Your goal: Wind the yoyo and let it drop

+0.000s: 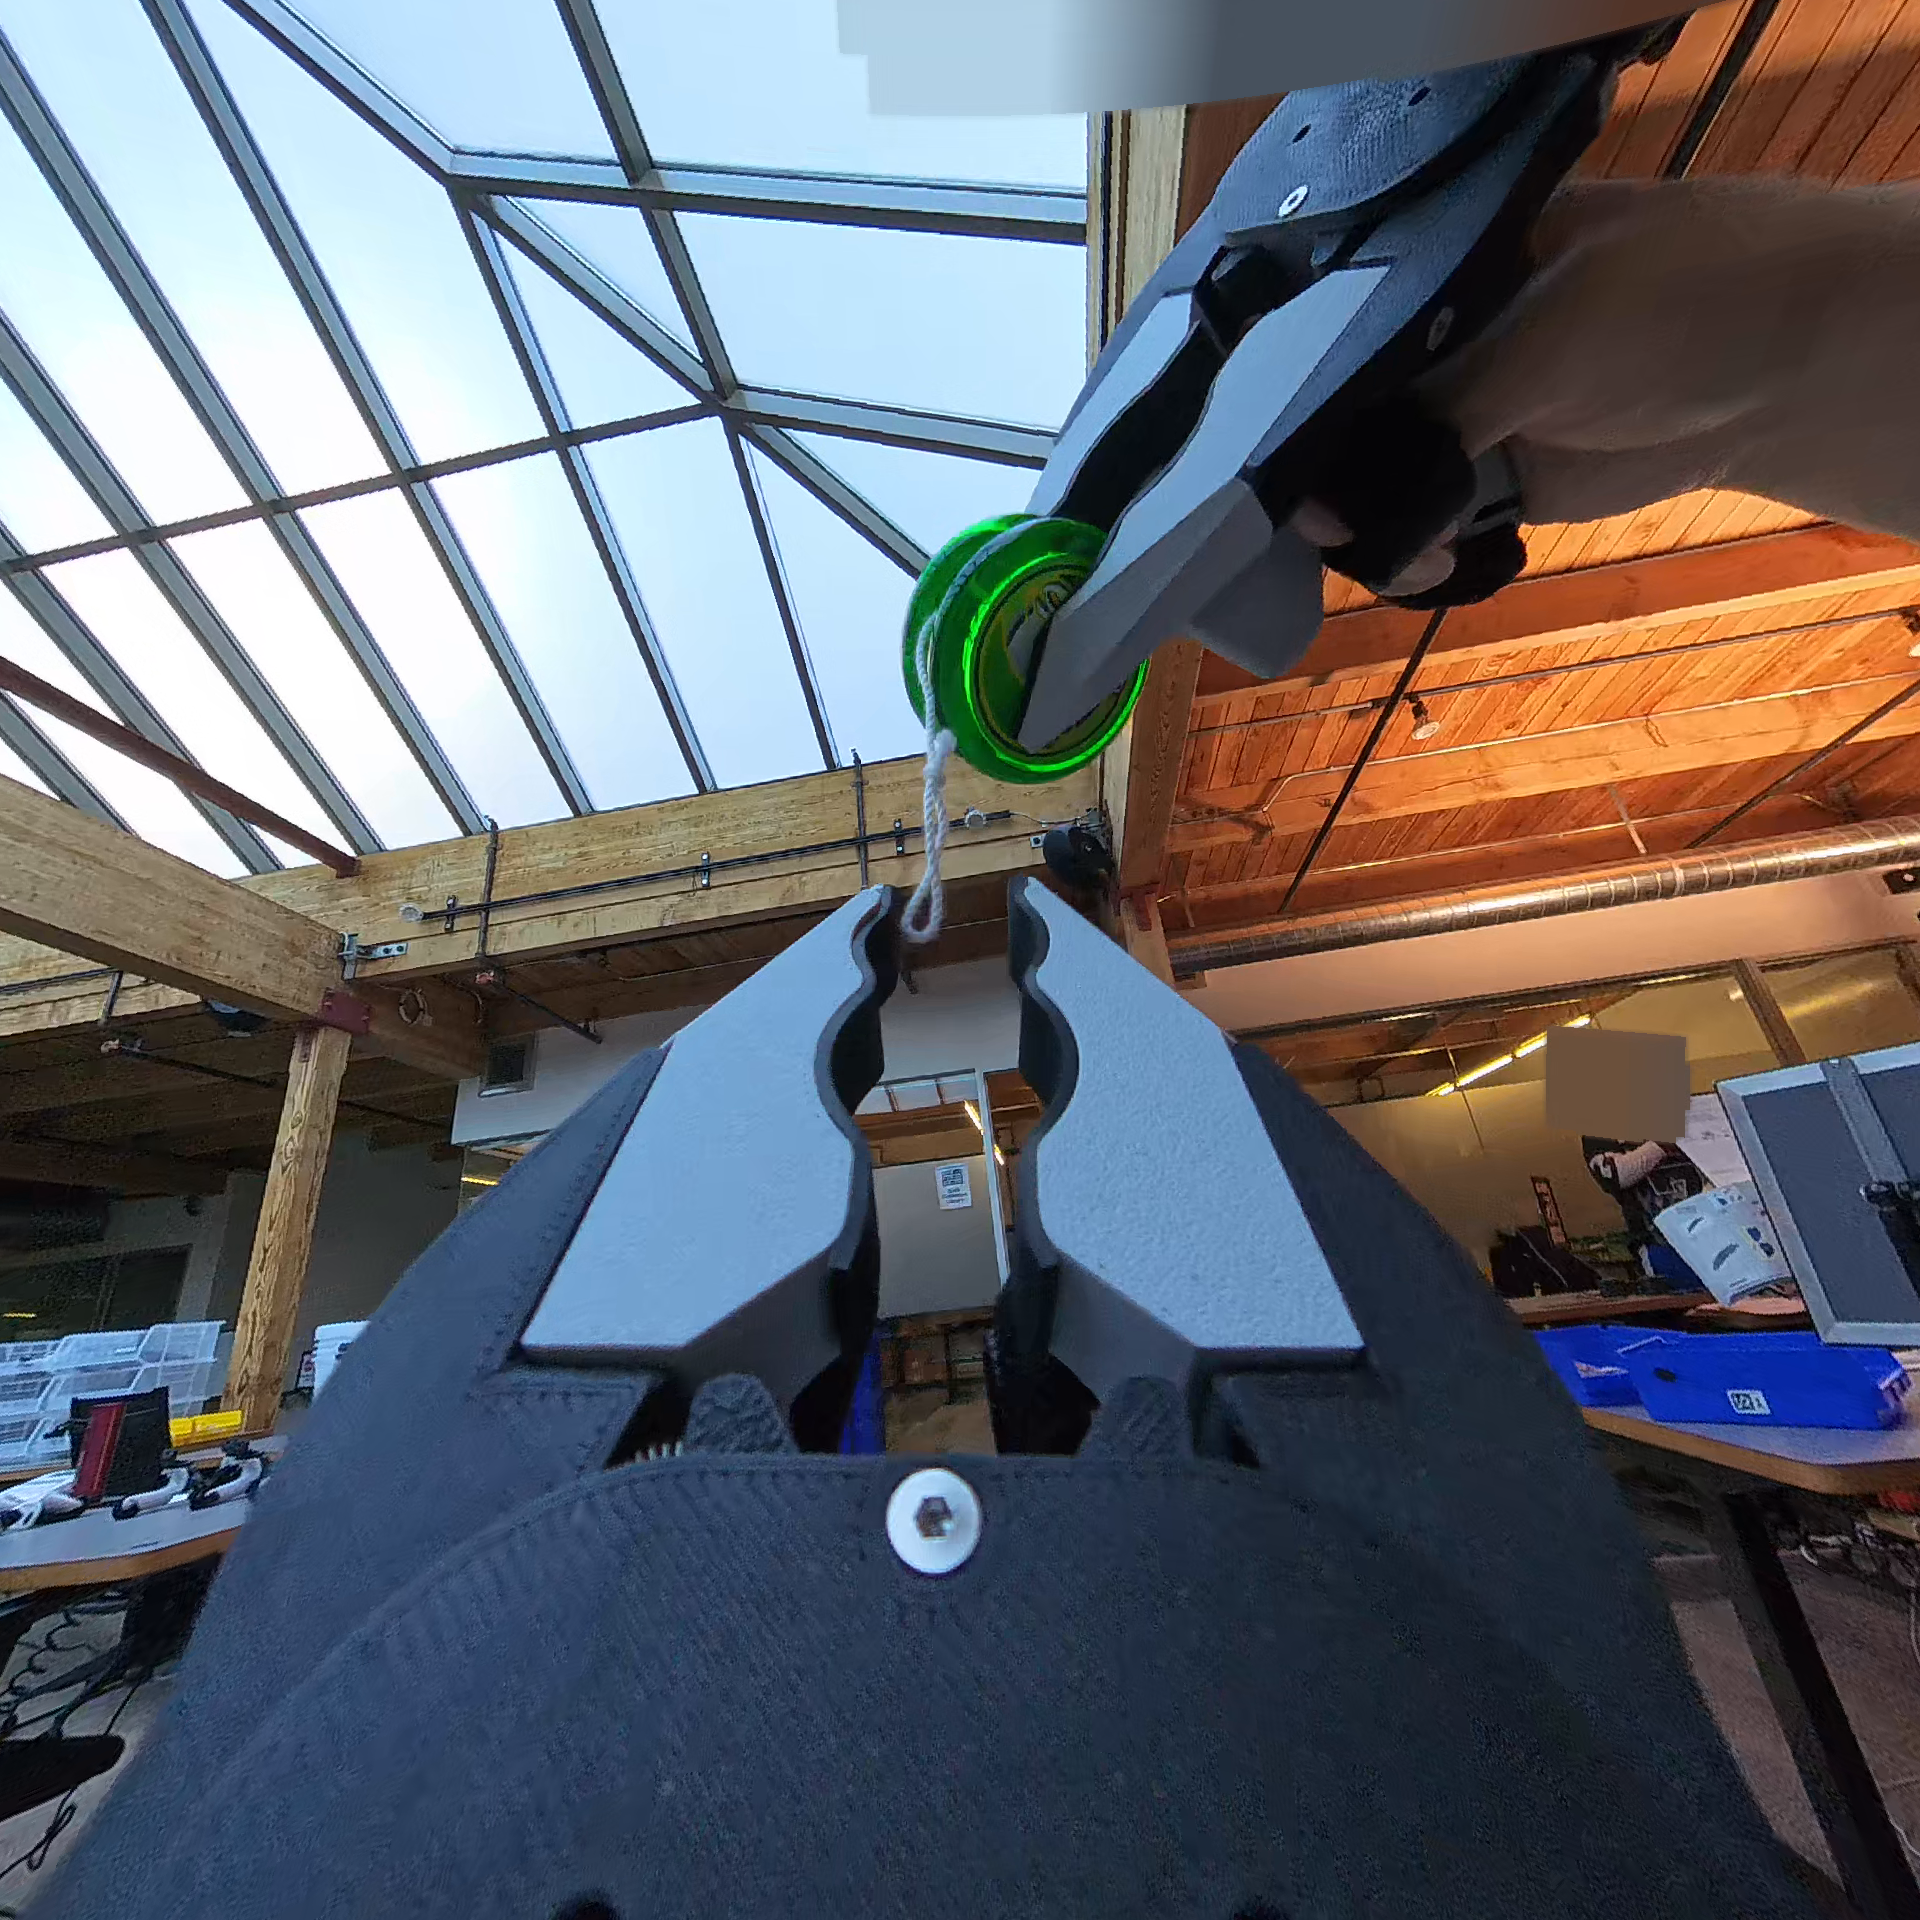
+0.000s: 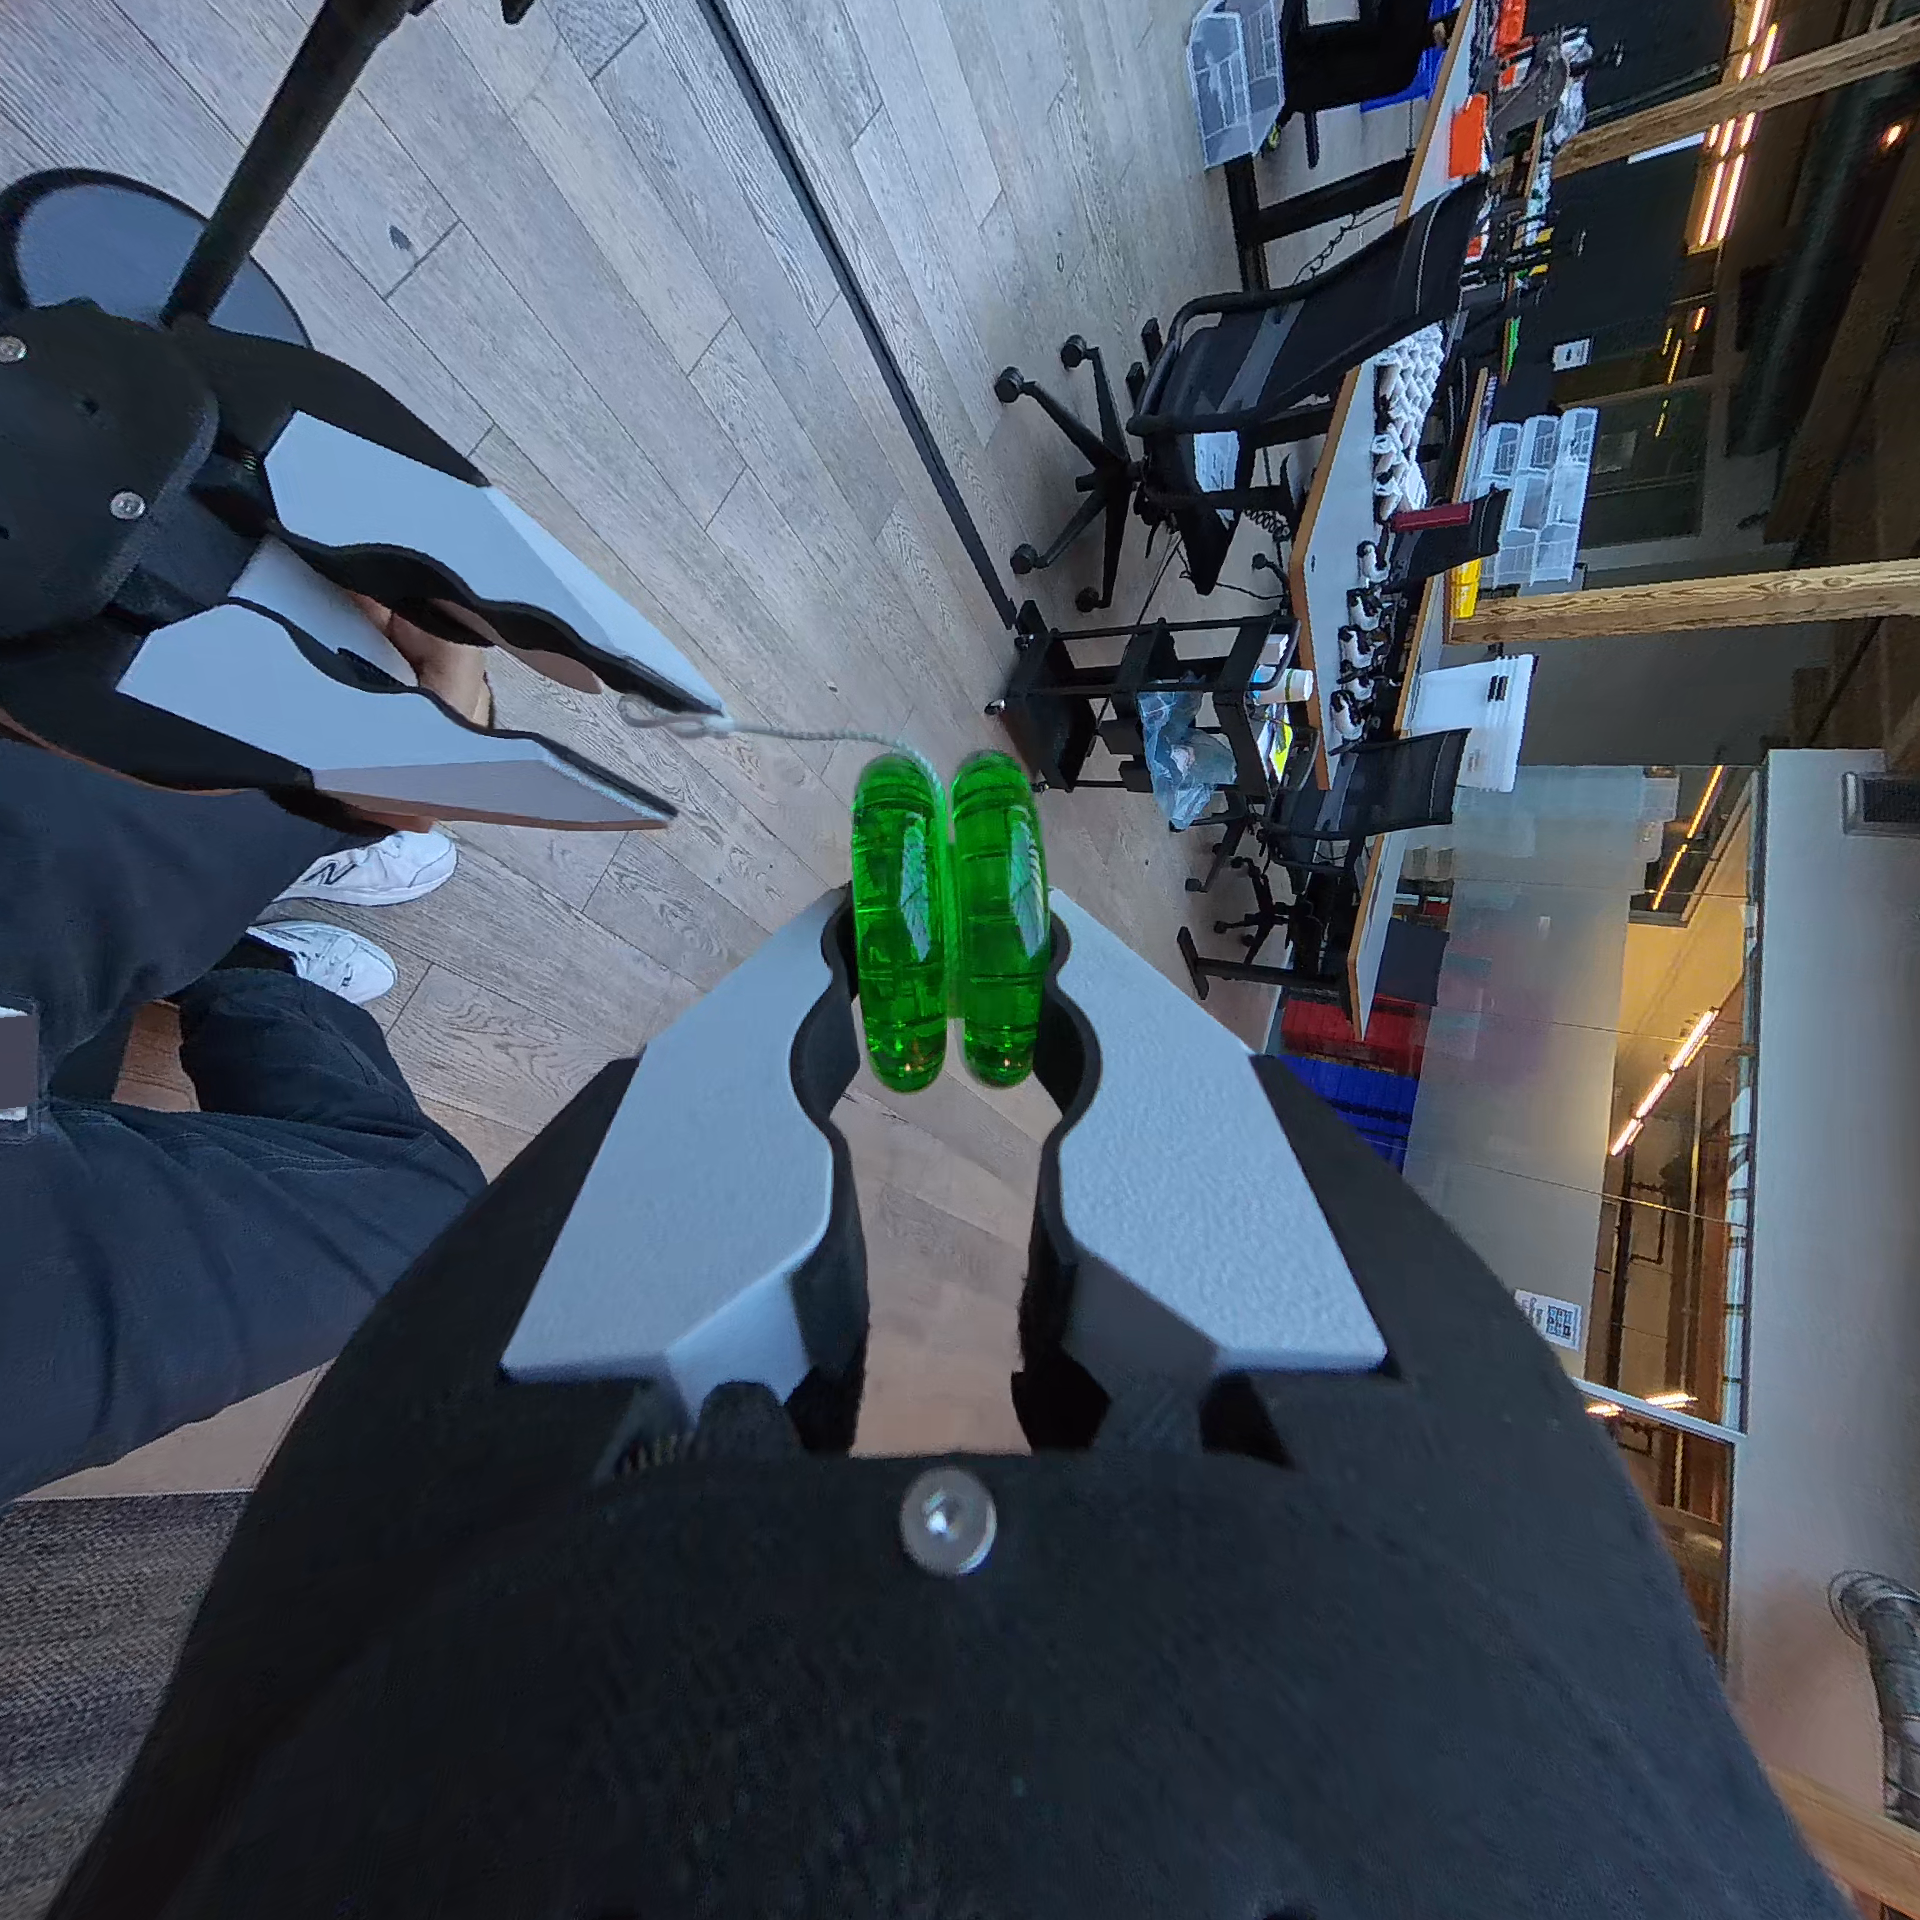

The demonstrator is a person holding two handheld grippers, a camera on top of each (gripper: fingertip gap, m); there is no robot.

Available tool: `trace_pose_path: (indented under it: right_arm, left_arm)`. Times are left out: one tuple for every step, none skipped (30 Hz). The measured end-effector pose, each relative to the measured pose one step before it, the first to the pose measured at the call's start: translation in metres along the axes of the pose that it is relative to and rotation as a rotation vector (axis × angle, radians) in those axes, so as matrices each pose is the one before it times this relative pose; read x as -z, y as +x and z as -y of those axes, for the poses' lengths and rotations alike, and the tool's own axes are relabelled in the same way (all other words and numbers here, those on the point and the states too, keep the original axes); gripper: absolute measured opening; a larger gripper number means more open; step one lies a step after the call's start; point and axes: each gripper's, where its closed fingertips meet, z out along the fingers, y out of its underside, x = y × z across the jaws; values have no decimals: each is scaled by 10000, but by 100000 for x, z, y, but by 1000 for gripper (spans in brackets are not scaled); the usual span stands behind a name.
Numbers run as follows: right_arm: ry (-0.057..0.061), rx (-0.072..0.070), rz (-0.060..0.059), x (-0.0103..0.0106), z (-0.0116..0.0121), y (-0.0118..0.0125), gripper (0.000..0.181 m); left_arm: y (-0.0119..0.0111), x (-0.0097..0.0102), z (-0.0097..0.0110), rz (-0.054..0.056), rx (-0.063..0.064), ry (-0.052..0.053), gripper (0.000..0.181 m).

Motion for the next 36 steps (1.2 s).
trace_pose_path:
  right_arm:
    - [-29,-33,2,-70,-85,29,28]
    - [-12,-39,-21,-42,-72,71,29]
    - [3,-35,-22,-12,-44,72,29]
    - [35,-53,-23,18,5,52,29]
    - [53,-48,-22,36,32,34,28]
    - [54,-30,-12,32,16,-9,28]
    - [29,-21,-4,14,-25,-61,28]
    - [19,-3,14,-12,-45,-99,28]
    - [-5,5,18,-28,-87,-126,28]
    - [-7,31,-6,-37,-89,-104,28]
    - [-1,73,-17,-15,-81,-88,28]
    - [-15,85,-54,11,-89,-17,28]
    - [-18,84,-105,48,-94,70,28]
    - [2,104,-138,99,-70,141,28]
    - [13,135,-130,140,-41,145,28]
    - [-6,133,-138,137,-56,165,28]
    - [9,162,-79,134,-29,54,28]
    - [13,113,-18,121,-9,-39,28]
    - [-16,24,29,85,-35,-94,28]
    - [2,35,48,46,-14,-134,28]
    - [13,61,6,35,6,-79,28]
    - [-3,78,-2,30,-10,-71,28]
    - [-25,50,4,21,-38,-87,28]
    - [-25,34,18,10,-31,-77,28]
    - [-28,18,-1,8,-45,-35,28]
    - [-22,14,-8,1,-62,-1,28]
    - [-22,2,8,-9,-80,-2,28]
    - [-26,-7,12,-20,-97,-5,28]
    - [-33,-8,-1,-21,-114,17,28]
    - [-27,-8,9,-27,-110,16,28]
    - [-13,-17,1,-8,-91,16,28]
    - [-15,-14,7,-6,-81,7,28]
    - [-16,-16,7,3,-84,-8,28]
    - [5,-15,-3,11,-49,4,28]
    - [-5,-14,-6,19,-64,9,28]
    - [-17,-4,-5,17,-74,8,28]
  left_arm:
    - [120,38,217,-76,52,82,19]
    - [123,45,271,-72,55,106,20]
    - [18,50,251,-17,56,81,20]
    - [-34,33,203,6,68,51,21]
    - [-76,30,202,20,79,40,21]
    - [-97,24,207,16,84,32,21]
    - [-27,7,199,-22,98,16,21]
    - [50,-8,209,-68,128,-1,21]
    - [97,-26,162,-98,190,-28,20]
    - [159,-43,111,-140,296,-62,19]
    - [79,-77,44,-129,406,-97,19]
    - [-78,-67,-19,-57,472,-133,19]
    - [-98,-87,-65,-84,488,-159,19]
    - [14,-103,-97,-174,459,-192,20]
    - [82,-115,-139,-220,423,-214,20]
    - [77,-112,-171,-213,407,-212,20]
    - [98,-114,-190,-217,405,-210,20]
    - [142,-121,-235,-250,399,-217,21]
    - [91,-110,-231,-211,386,-198,22]
    - [52,-81,-201,-180,338,-141,23]
    - [-36,-61,-174,-125,283,-94,22]
    - [-134,-47,-169,-52,216,-60,22]
    - [-115,-48,-162,-44,112,-49,22]
    - [-43,-70,-181,-53,6,-63,22]
    - [65,-51,-145,-70,-52,-37,21]
    - [154,-58,-87,-87,-51,-5,20]
    - [213,-69,-110,-107,-26,-24,19]
    - [179,-62,-116,-92,-3,-25,18]
    - [72,-25,-44,-27,13,18,18]
    - [-16,13,9,3,27,58,17]
    - [-38,22,33,5,49,58,17]
    - [-47,19,6,-10,68,39,16]
    - [-64,14,6,-9,74,14,16]
    - [-48,4,-28,-16,55,-4,16]
    - [-74,12,-38,0,29,-5,15]
    - [-77,21,-8,25,2,12,14]
